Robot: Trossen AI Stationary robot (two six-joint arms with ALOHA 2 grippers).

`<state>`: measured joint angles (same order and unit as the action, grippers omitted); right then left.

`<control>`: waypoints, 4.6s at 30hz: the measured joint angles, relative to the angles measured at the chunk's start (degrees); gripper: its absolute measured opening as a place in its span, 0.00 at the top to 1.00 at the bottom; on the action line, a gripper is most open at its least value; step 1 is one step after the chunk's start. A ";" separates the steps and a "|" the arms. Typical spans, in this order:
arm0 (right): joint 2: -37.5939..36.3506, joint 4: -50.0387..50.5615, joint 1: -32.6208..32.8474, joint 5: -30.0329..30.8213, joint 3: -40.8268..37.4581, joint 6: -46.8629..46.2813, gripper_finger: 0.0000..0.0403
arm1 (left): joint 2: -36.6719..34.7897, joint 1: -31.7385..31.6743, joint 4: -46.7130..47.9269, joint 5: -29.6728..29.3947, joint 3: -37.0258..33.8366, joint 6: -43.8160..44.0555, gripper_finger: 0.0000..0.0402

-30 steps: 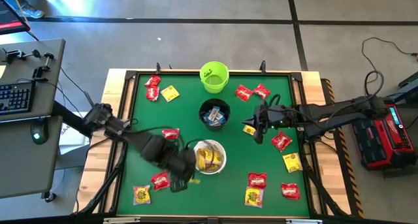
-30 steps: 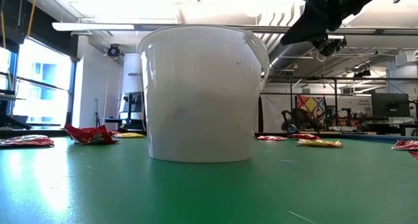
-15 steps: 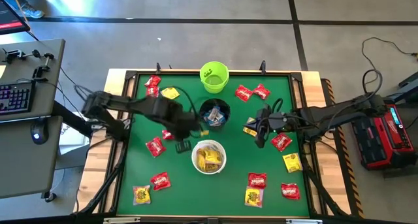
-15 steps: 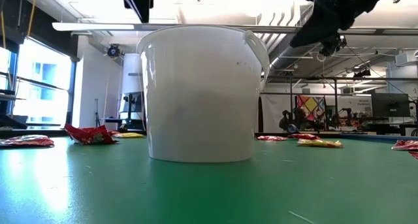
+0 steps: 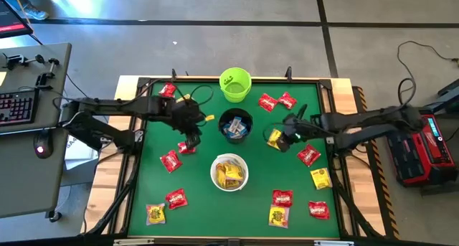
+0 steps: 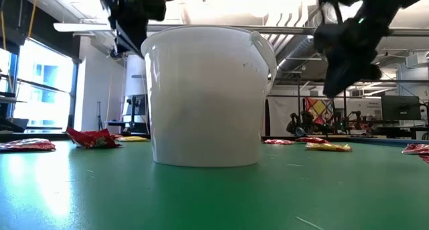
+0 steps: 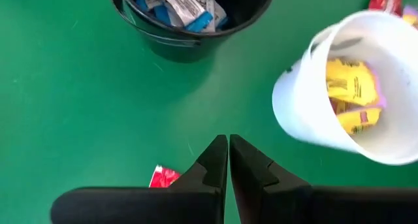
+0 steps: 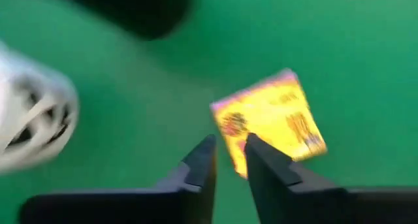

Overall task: Sort candy by brand, put in halloween buckets
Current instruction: Put the yellow candy into the white bucket

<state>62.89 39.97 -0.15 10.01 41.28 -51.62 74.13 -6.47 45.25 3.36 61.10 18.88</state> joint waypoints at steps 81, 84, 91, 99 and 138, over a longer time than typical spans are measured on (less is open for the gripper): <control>37.20 11.95 15.39 6.33 54.09 3.54 1.00 | -15.40 -3.00 -32.84 -8.70 -29.12 -4.22 0.98; 43.43 13.04 16.79 3.71 59.38 0.98 1.00 | -16.31 -2.83 -32.98 -14.59 -29.88 -2.42 0.98; 54.55 16.72 19.01 2.89 68.06 -6.54 1.00 | -16.98 -2.81 -33.11 -14.35 -30.30 -6.17 0.98; 59.67 20.02 18.80 3.41 69.55 -12.04 1.00 | -16.96 -2.81 -33.13 -14.64 -30.29 -8.15 0.98; 57.08 37.40 11.84 0.77 81.96 24.18 1.00 | -3.68 -24.35 -22.27 -11.37 -28.10 -12.44 0.95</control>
<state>119.97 77.37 11.69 10.78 123.24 -27.44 70.44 -30.82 22.98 -8.01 33.00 6.44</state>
